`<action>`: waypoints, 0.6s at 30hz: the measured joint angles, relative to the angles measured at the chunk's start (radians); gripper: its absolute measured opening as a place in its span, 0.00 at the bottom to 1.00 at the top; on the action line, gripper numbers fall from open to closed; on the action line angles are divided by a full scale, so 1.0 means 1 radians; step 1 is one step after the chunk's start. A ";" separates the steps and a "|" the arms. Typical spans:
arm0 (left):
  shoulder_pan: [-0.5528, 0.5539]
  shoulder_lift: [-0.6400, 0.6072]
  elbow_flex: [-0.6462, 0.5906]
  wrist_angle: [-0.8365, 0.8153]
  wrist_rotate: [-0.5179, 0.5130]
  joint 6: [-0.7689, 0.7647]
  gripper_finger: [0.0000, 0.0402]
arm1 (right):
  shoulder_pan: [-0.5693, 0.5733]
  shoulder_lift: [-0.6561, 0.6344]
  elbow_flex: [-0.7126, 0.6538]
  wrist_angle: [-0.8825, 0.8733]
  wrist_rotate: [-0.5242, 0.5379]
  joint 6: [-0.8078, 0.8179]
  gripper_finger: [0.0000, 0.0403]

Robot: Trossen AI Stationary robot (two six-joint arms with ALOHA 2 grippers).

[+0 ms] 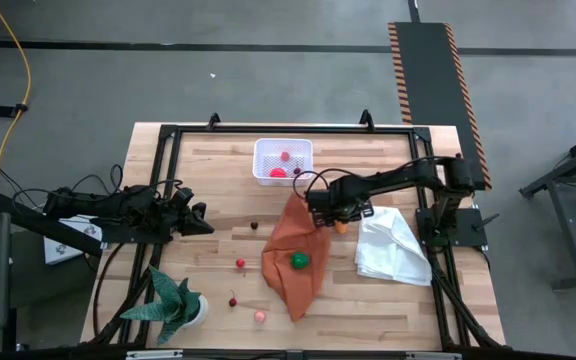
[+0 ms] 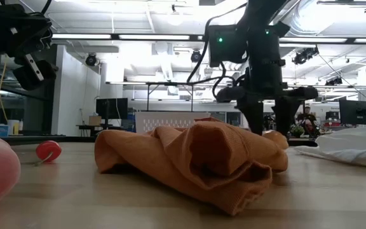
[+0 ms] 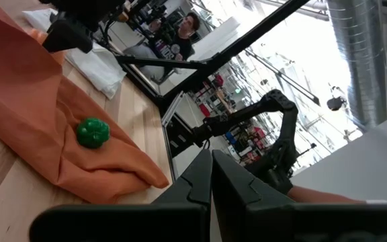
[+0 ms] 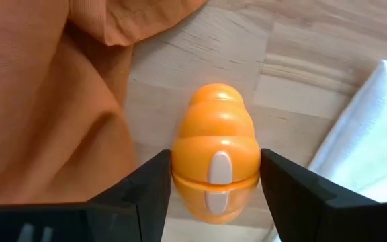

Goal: Pick and placing Produce into tupperware
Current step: Put the orange croissant into the white basket

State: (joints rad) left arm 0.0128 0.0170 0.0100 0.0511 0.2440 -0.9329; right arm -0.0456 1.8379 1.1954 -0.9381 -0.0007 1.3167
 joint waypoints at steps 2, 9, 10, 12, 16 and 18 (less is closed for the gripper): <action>0.000 0.000 0.000 0.000 0.000 0.000 0.00 | 0.000 -0.012 0.000 -0.010 0.000 0.000 0.49; 0.000 0.000 0.000 0.000 0.000 0.000 0.00 | 0.000 -0.072 0.000 -0.014 -0.011 0.015 0.49; 0.000 0.000 0.000 0.000 0.000 0.000 0.00 | 0.000 -0.086 0.000 -0.014 -0.011 0.019 0.49; 0.000 0.000 0.000 0.000 0.000 0.000 0.00 | 0.000 -0.118 0.000 -0.013 -0.011 0.028 0.49; 0.000 0.000 0.000 0.000 0.000 0.000 0.00 | 0.000 -0.183 0.000 -0.015 -0.007 0.028 0.49; 0.000 0.000 0.000 0.000 0.000 0.000 0.00 | 0.000 -0.216 0.000 -0.021 0.001 0.023 0.49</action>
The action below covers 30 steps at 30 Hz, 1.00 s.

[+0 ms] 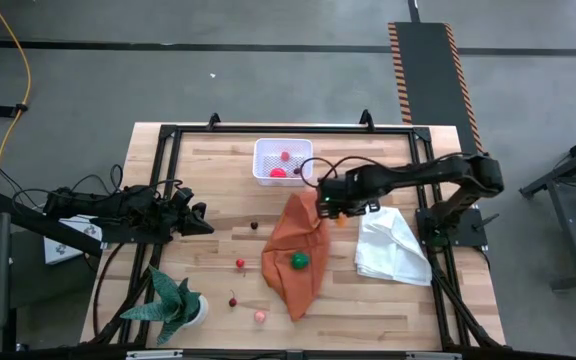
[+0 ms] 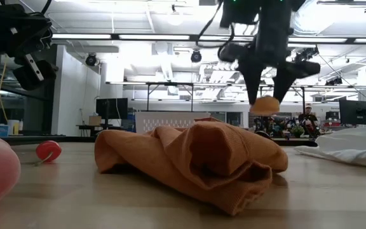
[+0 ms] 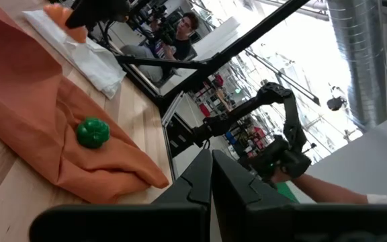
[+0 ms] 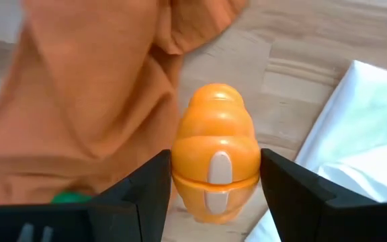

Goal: Pick and placing Produce into tupperware
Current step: Put the orange croissant into the white basket

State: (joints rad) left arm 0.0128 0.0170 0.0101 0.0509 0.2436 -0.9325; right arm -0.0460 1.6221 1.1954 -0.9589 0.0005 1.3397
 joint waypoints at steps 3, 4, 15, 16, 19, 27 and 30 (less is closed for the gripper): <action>0.000 0.000 0.000 0.000 0.000 0.000 0.00 | 0.000 -0.048 0.000 -0.002 0.006 -0.025 0.49; 0.000 0.000 0.000 0.000 0.000 0.000 0.00 | 0.000 -0.064 0.000 -0.003 0.006 -0.039 0.49; 0.000 0.000 0.000 -0.002 -0.034 0.000 0.00 | 0.000 -0.202 0.000 -0.012 0.007 -0.238 0.49; 0.000 0.000 0.000 -0.003 -0.048 -0.004 0.00 | 0.000 -0.212 0.000 -0.010 0.007 -0.263 0.49; 0.000 0.000 0.000 -0.014 -0.102 -0.025 0.00 | 0.000 -0.234 0.000 -0.010 0.007 -0.348 0.49; 0.000 0.000 0.000 -0.035 -0.259 -0.068 0.00 | 0.000 -0.272 0.000 -0.007 0.007 -0.612 0.49; 0.000 0.000 0.000 -0.029 -0.306 -0.071 0.00 | -0.001 -0.277 0.000 -0.008 0.007 -0.696 0.49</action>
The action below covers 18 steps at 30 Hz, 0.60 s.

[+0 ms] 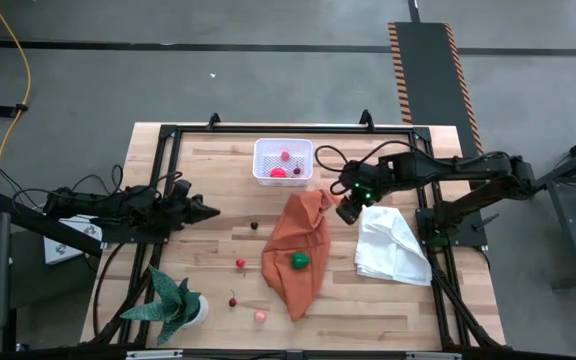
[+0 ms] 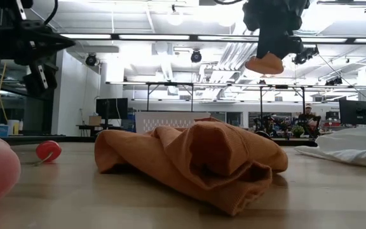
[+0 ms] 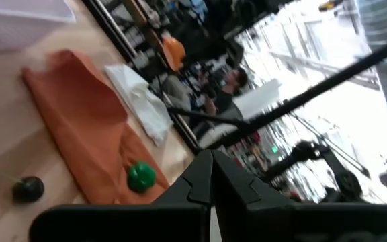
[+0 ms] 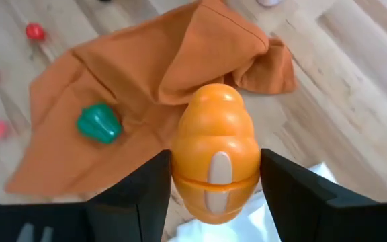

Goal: Pick and placing Produce into tupperware
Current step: Put the orange croissant into the white basket

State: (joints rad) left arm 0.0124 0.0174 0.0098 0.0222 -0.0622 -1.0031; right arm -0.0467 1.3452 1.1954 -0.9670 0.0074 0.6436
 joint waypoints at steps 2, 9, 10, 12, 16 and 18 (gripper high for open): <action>0.000 0.000 0.000 0.008 -0.031 0.000 0.00 | 0.000 -0.007 0.000 -0.002 -0.001 -0.047 0.49; 0.000 0.000 0.000 0.021 -0.116 0.001 0.00 | -0.006 -0.021 0.000 0.026 -0.015 -0.155 0.49; 0.000 0.000 0.000 0.022 -0.122 0.001 0.00 | -0.012 -0.021 0.000 0.040 -0.018 -0.169 0.49; 0.000 0.000 0.000 0.025 -0.136 0.003 0.00 | -0.035 -0.021 0.000 0.069 -0.038 -0.191 0.49; 0.000 0.000 0.000 0.027 -0.144 0.003 0.00 | -0.100 -0.021 0.000 0.175 -0.102 -0.227 0.49; 0.000 0.000 0.000 0.026 -0.145 0.001 0.00 | -0.141 -0.021 0.000 0.239 -0.138 -0.242 0.49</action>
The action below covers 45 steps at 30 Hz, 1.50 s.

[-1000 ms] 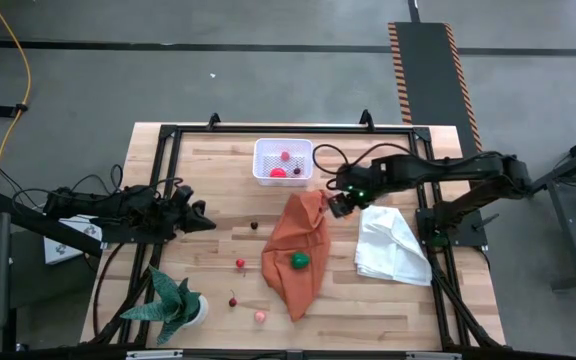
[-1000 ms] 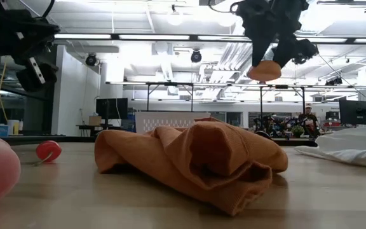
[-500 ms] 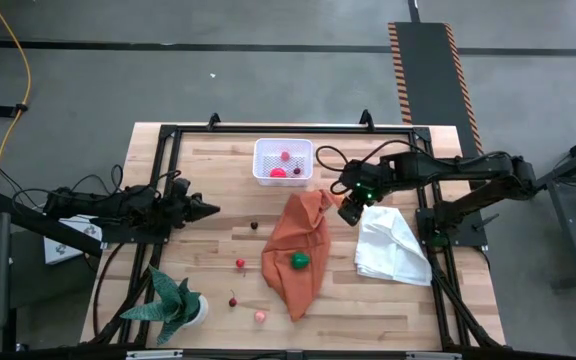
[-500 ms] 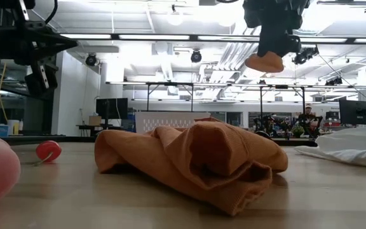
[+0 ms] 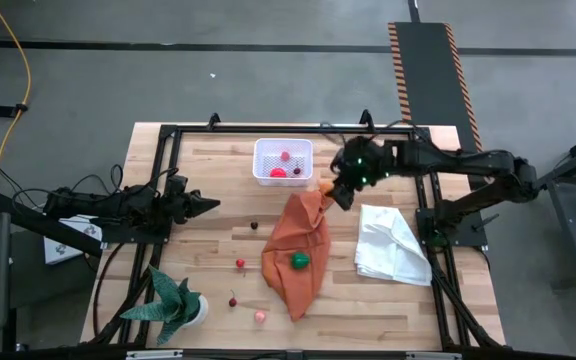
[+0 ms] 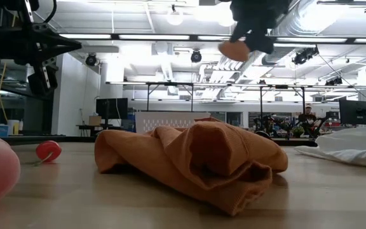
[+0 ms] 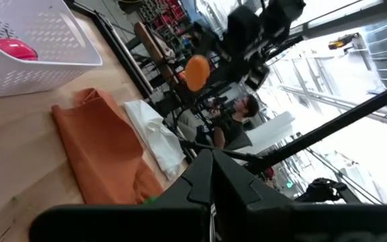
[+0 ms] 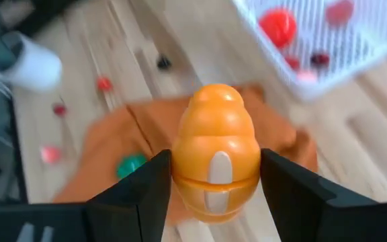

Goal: Pick and placing Produce into tupperware
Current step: Put the orange croissant into the white basket

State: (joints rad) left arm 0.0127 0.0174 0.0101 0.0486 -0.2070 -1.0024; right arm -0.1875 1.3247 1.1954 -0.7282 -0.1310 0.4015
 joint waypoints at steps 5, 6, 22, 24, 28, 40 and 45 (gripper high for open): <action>0.000 0.000 0.000 0.000 0.000 -0.001 0.00 | -0.105 0.001 0.000 0.116 -0.075 -0.013 0.49; 0.000 0.000 0.000 0.000 -0.001 0.000 0.00 | -0.126 0.001 0.000 0.137 -0.089 -0.018 0.49; 0.000 0.000 0.000 0.000 0.009 -0.001 0.00 | -0.303 0.001 0.000 0.387 -0.165 0.035 0.49; 0.000 0.000 0.000 0.000 0.019 -0.001 0.00 | -0.303 0.002 0.000 0.425 -0.165 0.023 0.49; 0.000 0.000 0.000 -0.004 0.039 -0.001 0.00 | -0.304 0.010 0.000 0.505 -0.164 0.027 0.49; 0.000 0.000 0.000 -0.008 0.060 0.000 0.00 | -0.312 0.252 0.353 0.151 -0.107 -0.112 0.49; 0.000 0.000 0.000 -0.009 0.061 0.002 0.00 | -0.335 0.386 0.554 -0.010 -0.101 -0.162 0.49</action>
State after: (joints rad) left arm 0.0126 0.0174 0.0101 0.0399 -0.1463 -1.0000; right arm -0.5226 1.7105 1.7491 -0.7382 -0.2320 0.2398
